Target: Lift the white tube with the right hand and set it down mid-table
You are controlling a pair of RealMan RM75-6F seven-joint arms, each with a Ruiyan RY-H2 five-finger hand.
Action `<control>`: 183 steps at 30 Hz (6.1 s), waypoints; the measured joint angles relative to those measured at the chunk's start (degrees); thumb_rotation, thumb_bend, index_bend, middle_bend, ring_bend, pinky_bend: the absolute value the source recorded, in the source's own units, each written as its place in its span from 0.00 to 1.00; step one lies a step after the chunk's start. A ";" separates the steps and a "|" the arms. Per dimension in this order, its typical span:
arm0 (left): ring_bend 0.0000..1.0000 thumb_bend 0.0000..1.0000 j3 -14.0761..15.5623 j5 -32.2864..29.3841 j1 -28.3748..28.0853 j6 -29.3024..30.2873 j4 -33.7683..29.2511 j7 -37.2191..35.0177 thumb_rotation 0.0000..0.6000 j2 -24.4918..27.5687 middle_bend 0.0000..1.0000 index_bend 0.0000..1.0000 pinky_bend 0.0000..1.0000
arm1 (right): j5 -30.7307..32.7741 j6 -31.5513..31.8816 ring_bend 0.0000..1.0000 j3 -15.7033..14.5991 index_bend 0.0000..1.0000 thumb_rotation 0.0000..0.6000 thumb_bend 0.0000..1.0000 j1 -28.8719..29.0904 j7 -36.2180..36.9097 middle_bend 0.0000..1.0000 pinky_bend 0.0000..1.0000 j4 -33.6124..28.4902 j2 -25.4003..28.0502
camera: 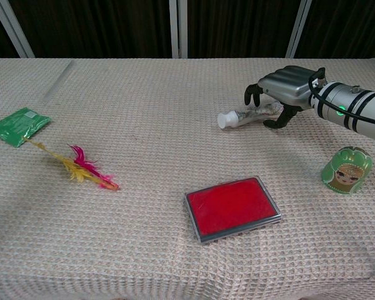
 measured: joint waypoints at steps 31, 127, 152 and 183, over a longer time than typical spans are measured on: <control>0.20 0.06 -1.00 -0.49 -1.74 -2.63 -0.17 0.66 1.00 0.09 0.26 0.30 0.22 | -7.10 9.04 0.60 -1.83 0.88 1.00 0.69 1.04 15.19 0.68 0.70 6.46 -3.46; 0.19 0.29 -5.03 1.91 -27.76 -10.58 20.00 3.37 1.00 -13.53 0.25 0.57 0.21 | -14.24 31.20 0.67 -3.60 0.97 1.00 0.79 6.05 50.93 0.75 0.81 21.92 -19.33; 0.19 0.29 -4.15 1.39 -25.90 -9.15 16.67 4.80 1.00 -11.92 0.25 0.51 0.21 | -12.92 32.50 0.67 -2.16 0.97 1.00 0.80 5.33 52.87 0.75 0.81 21.98 -19.19; 0.19 0.23 -3.81 -1.19 -22.76 -8.77 9.98 6.98 1.00 -7.30 0.24 0.35 0.21 | -14.60 19.47 0.53 -5.76 0.72 1.00 0.57 7.11 26.52 0.60 0.64 17.01 -9.82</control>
